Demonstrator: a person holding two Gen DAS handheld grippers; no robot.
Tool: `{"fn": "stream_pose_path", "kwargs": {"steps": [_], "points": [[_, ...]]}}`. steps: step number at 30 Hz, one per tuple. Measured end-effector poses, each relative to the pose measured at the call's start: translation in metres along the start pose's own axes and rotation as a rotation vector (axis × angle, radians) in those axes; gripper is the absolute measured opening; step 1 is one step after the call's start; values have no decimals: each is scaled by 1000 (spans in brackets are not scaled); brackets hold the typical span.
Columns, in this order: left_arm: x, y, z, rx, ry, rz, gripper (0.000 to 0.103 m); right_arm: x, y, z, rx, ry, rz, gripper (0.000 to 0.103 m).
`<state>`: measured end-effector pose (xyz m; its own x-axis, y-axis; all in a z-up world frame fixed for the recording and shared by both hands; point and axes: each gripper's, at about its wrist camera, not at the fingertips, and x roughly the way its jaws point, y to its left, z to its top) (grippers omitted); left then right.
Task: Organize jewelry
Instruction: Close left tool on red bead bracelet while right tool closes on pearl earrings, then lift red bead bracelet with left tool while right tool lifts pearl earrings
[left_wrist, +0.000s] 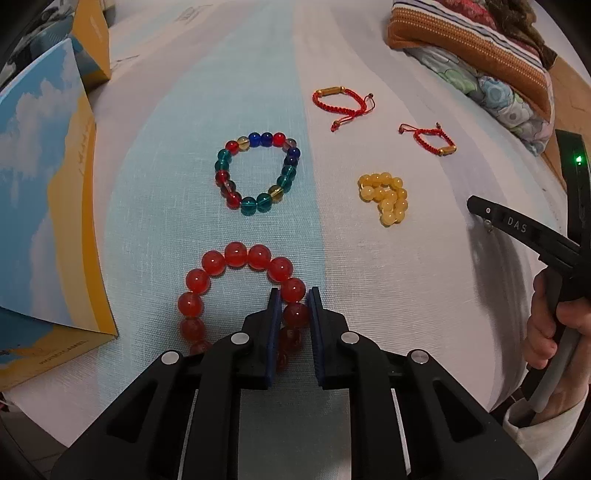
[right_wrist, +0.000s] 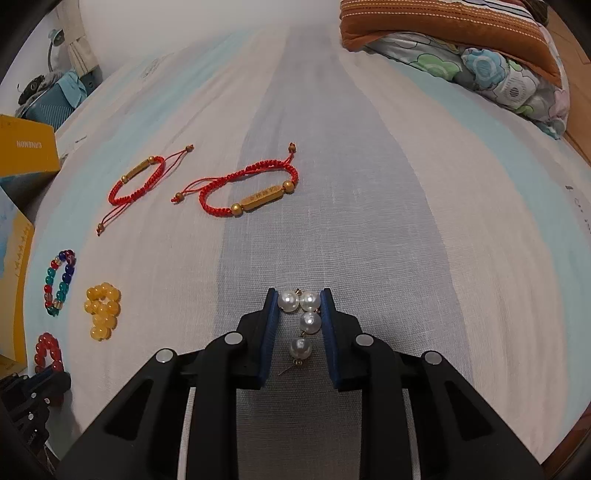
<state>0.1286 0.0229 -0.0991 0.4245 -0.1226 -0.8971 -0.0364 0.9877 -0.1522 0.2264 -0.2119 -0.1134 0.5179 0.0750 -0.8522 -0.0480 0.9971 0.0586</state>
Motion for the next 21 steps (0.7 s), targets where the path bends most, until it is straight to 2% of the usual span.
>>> {"fn": "stream_pose_path", "kwargs": {"steps": [21], "points": [[-18,-6,-1,7,-45,-41,13,-18,-6,-1,24,-60,28,22]]}}
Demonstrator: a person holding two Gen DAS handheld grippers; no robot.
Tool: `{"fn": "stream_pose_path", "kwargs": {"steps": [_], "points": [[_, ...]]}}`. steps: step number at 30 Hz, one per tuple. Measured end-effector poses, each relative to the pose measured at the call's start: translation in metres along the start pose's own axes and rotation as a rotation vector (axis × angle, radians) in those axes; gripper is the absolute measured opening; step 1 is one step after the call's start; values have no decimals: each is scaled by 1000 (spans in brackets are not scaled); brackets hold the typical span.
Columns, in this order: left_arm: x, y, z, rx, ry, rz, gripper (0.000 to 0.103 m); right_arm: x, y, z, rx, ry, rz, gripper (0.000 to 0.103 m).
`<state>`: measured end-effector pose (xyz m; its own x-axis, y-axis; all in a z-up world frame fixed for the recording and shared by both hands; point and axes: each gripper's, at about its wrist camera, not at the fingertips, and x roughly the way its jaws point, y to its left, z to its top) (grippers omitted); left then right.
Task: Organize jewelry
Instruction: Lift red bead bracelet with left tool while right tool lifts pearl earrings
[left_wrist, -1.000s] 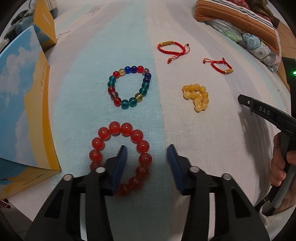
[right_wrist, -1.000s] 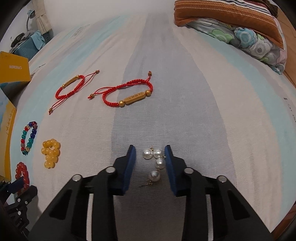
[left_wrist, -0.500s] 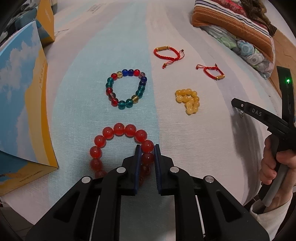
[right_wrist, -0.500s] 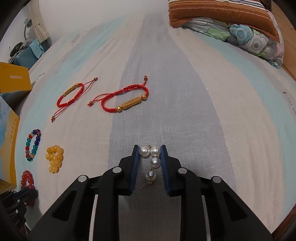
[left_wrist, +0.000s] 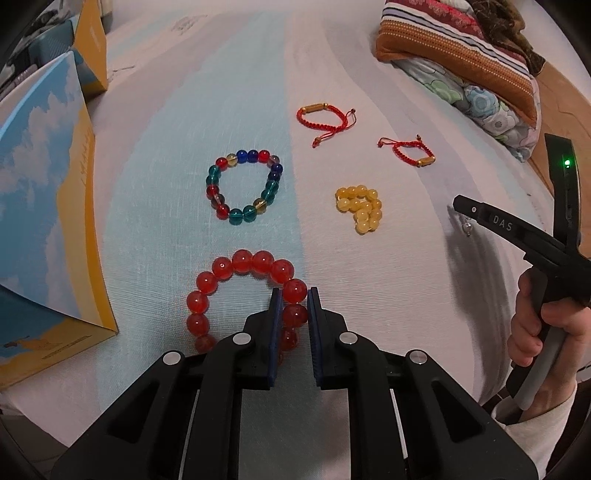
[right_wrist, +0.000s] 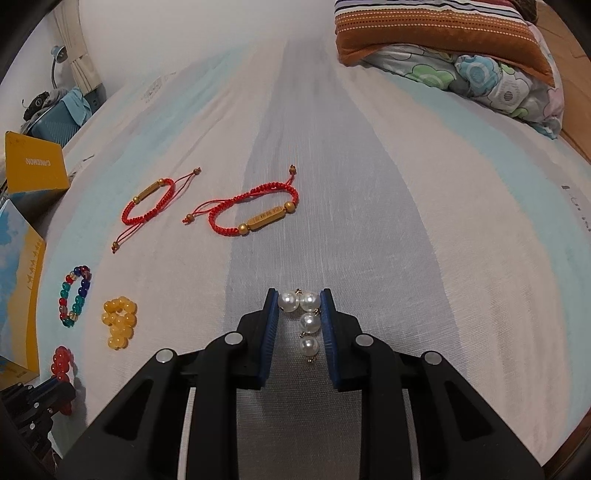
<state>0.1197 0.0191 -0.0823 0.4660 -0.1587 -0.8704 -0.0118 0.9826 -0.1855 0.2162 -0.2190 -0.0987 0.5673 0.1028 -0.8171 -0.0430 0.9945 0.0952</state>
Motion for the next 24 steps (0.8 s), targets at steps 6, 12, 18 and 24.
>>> {"fn": "stream_pose_path", "kwargs": {"steps": [6,12,18,24], "points": [[-7,-1,1,0,-17,-7,13,-3,1,0,0,-15,1,22],[-15,-4,3,5,-35,-12,13,-7,3,1,-6,-32,5,22],[-25,-6,6,9,-55,6,13,-9,3,2,-7,-33,13,22],[-34,-7,11,6,-67,20,13,-14,4,2,-6,-41,18,22]]}}
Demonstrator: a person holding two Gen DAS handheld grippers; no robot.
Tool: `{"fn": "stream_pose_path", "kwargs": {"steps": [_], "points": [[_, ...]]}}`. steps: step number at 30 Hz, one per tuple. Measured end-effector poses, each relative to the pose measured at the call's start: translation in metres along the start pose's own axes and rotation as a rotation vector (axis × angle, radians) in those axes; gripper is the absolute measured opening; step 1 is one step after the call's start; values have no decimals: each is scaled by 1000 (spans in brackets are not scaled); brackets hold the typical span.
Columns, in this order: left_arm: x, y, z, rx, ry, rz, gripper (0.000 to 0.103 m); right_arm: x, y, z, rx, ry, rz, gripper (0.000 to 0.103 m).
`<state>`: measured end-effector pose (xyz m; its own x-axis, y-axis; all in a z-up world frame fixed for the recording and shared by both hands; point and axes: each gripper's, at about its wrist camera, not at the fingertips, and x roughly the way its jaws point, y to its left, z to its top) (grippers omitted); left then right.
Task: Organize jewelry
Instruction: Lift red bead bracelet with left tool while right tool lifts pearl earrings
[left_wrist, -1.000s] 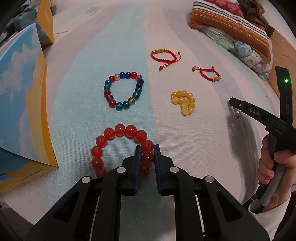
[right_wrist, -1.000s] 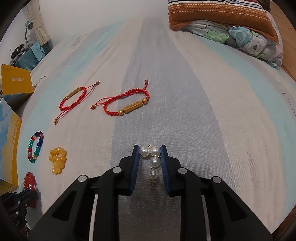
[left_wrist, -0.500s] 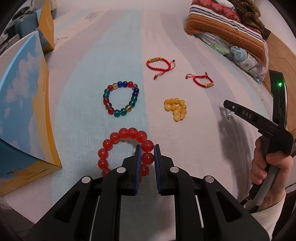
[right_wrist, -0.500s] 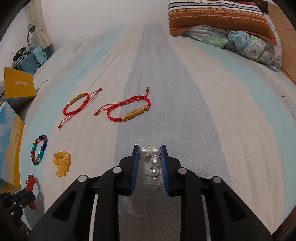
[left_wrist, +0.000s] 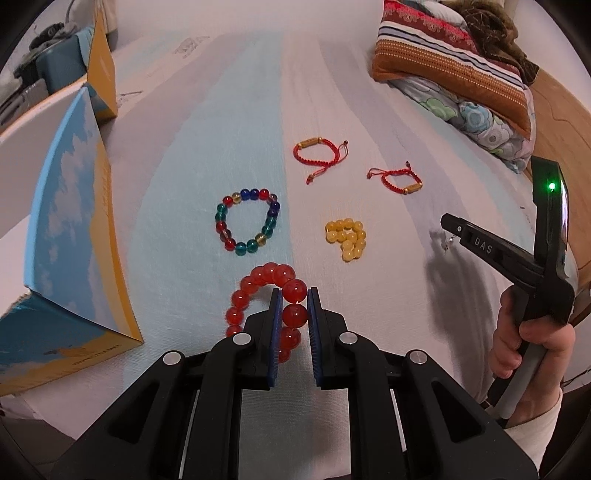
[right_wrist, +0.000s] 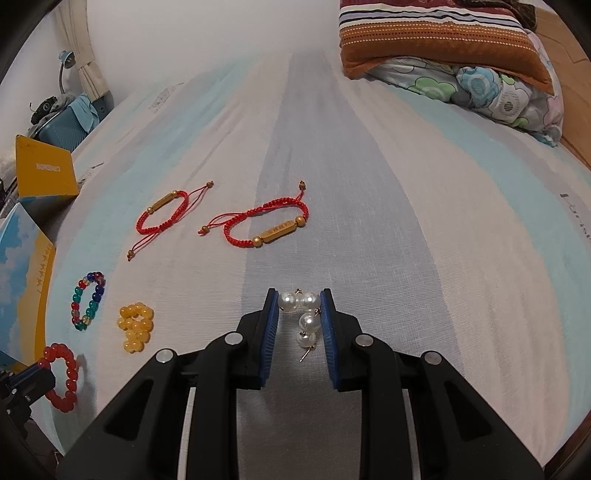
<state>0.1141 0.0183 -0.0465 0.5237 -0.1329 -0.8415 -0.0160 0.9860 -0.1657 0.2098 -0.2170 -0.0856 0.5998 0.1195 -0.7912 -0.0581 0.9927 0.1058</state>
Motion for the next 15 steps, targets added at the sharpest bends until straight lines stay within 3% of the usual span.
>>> {"fn": "stream_pose_path", "kwargs": {"steps": [15], "points": [[-27,-11,15,26,-46,16,13,-27,10,8,0,-21,6,22]]}}
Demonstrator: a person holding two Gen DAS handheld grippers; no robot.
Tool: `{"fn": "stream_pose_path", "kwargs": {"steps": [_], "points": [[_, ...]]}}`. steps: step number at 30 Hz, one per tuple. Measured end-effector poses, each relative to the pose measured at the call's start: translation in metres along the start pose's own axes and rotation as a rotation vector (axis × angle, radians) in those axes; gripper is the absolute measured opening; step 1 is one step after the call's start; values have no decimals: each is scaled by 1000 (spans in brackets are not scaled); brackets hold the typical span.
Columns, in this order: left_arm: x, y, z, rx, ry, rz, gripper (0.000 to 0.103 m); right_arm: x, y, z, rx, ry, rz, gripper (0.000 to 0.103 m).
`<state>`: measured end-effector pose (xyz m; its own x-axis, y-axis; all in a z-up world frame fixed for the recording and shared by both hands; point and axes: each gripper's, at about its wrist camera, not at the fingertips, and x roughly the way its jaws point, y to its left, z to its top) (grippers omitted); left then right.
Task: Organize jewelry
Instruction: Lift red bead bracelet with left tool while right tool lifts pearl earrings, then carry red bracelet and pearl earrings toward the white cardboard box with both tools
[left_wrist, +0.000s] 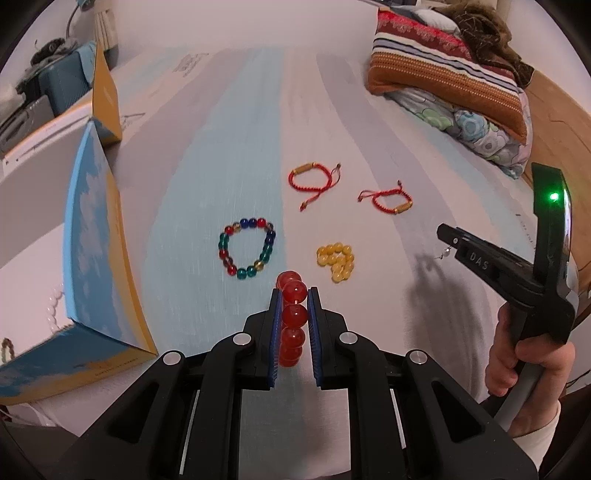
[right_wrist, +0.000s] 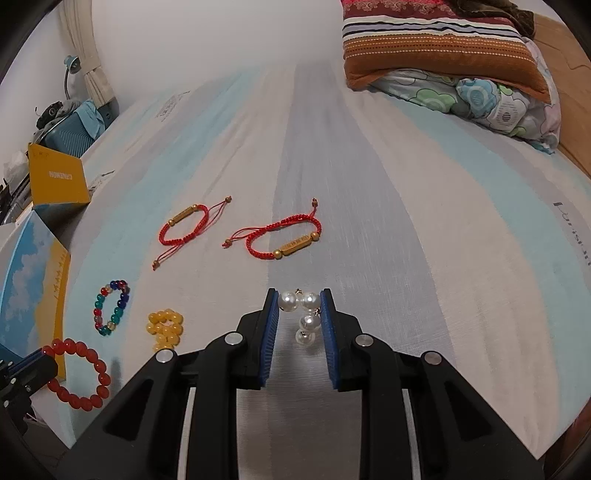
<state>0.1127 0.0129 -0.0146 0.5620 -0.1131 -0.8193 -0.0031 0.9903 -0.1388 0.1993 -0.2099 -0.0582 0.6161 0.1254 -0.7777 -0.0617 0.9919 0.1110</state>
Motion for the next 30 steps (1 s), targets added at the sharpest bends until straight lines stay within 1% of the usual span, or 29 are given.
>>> {"fn": "stream_pose_path", "kwargs": {"steps": [17,30], "points": [[-25,10,8,0,-34,10,13,-26,34,10,-43,-26,-3,22],[-56,27,15,-5,-87,32,13,-48,68,18,-84,-58,10,22]]}}
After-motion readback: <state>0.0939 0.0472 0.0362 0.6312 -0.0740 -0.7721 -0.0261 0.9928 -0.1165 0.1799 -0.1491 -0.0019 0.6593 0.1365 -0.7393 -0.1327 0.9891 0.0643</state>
